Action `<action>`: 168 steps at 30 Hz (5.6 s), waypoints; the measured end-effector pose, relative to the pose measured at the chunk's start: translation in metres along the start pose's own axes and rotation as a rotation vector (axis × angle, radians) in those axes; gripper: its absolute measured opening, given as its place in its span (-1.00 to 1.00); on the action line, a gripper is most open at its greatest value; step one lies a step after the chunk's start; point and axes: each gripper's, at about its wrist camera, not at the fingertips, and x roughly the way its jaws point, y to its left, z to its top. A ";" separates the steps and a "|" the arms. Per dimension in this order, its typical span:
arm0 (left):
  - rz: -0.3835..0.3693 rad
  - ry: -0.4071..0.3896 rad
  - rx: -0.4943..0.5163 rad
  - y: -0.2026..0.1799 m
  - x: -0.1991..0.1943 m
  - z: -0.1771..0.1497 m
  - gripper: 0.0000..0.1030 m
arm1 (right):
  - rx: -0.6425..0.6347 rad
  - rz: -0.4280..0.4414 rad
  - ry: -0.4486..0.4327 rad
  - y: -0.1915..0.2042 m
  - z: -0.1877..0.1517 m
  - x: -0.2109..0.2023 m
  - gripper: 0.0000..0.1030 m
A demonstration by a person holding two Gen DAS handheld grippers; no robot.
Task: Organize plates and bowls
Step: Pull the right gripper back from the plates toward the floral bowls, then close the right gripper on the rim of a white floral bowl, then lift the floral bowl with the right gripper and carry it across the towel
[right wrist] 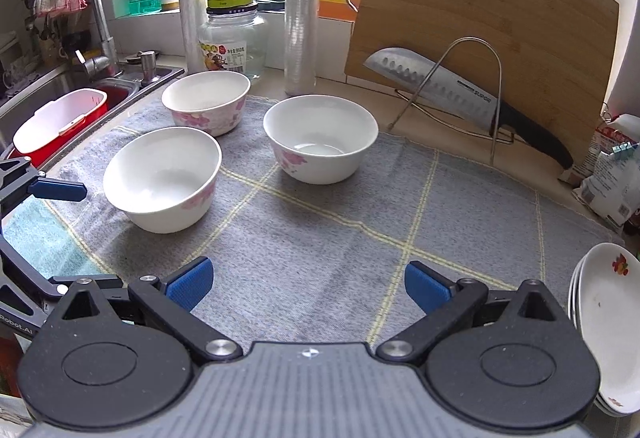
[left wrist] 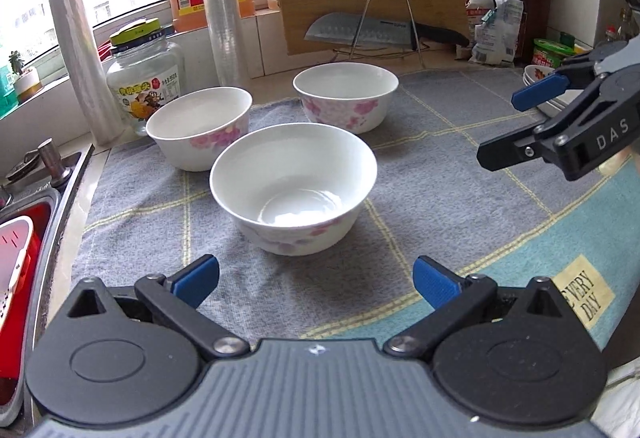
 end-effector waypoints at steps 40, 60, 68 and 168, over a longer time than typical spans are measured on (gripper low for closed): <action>-0.087 -0.093 -0.023 0.027 0.032 0.002 0.94 | -0.068 0.082 0.077 0.055 0.051 0.046 1.00; -0.095 -0.117 0.001 0.027 0.028 0.004 0.65 | -0.050 0.306 0.151 0.061 0.086 0.099 0.50; -0.096 -0.106 0.008 0.027 0.029 0.007 0.65 | -0.045 0.324 0.161 0.060 0.087 0.099 0.39; -0.090 -0.127 0.053 -0.038 0.047 0.069 0.99 | 0.171 0.020 0.045 -0.069 0.029 0.004 1.00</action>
